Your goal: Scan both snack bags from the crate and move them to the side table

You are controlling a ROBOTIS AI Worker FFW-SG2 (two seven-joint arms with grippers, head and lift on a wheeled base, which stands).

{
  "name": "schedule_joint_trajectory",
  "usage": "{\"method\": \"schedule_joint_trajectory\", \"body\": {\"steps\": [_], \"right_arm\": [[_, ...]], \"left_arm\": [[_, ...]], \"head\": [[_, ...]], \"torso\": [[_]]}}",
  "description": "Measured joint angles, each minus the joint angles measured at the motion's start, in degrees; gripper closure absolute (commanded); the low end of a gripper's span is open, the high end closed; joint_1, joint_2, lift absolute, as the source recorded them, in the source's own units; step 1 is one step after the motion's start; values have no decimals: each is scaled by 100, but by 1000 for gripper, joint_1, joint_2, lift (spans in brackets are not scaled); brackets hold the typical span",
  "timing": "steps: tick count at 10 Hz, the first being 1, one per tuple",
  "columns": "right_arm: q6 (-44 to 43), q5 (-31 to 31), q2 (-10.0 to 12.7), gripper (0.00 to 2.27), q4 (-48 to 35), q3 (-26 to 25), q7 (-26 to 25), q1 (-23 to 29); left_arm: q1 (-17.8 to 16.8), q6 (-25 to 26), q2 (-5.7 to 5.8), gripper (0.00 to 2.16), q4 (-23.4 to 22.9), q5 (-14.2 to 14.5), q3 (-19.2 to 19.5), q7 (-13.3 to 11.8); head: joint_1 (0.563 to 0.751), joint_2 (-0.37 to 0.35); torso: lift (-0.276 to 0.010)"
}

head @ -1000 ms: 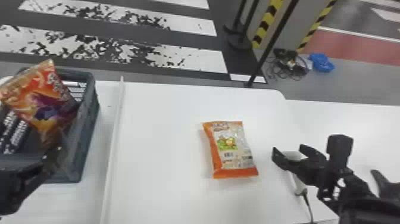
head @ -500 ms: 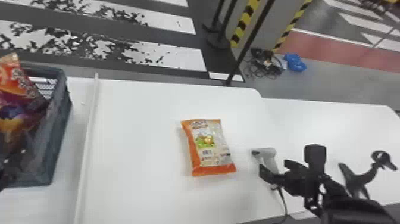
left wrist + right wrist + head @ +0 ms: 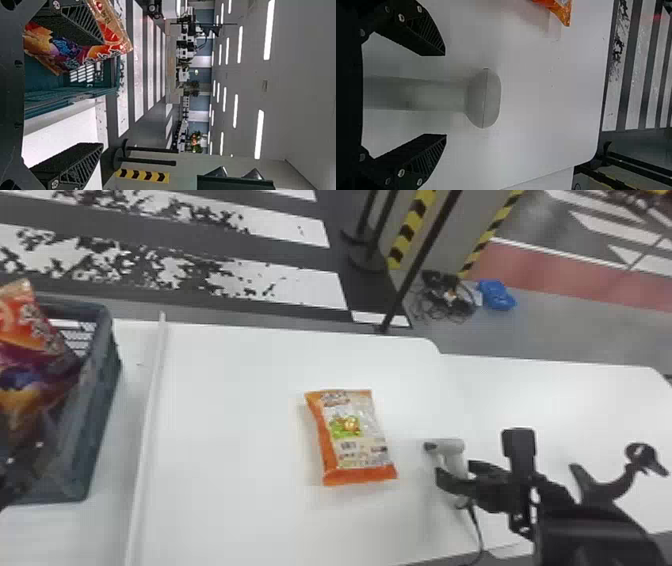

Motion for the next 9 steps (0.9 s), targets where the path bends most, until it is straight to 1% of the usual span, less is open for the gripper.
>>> {"method": "schedule_joint_trajectory", "body": {"steps": [1, 2, 3, 4, 6, 8, 9], "right_arm": [[42, 92, -52, 988, 68, 43, 98, -65], [93, 164, -98, 1798, 99, 73, 136, -98], [198, 233, -135, 2223, 123, 97, 109, -134], [320, 253, -137, 2246, 125, 100, 16, -152], [382, 225, -108, 2246, 40, 48, 5, -141], [592, 193, 63, 2246, -435, -42, -26, -26], [868, 172, 192, 2246, -860, -67, -26, 70]], "left_arm": [[1, 0, 17, 90, 4, 14, 2, 8], [0, 0, 27, 90, 13, 23, 4, 8], [-14, 0, 33, 90, 31, 32, 3, 8], [-38, 0, 34, 90, 52, 45, 0, 8], [-75, 0, 35, 90, 107, 62, -2, 8], [-98, -9, 34, 90, 155, 70, 0, 8], [-112, -23, 28, 90, 186, 71, 0, 8]], "head": [[695, -350], [695, -350], [695, -350], [695, -350], [695, -350], [695, -350], [695, -350]], "torso": [[-75], [-75], [-75], [-75], [-75], [-75], [-75]]}}
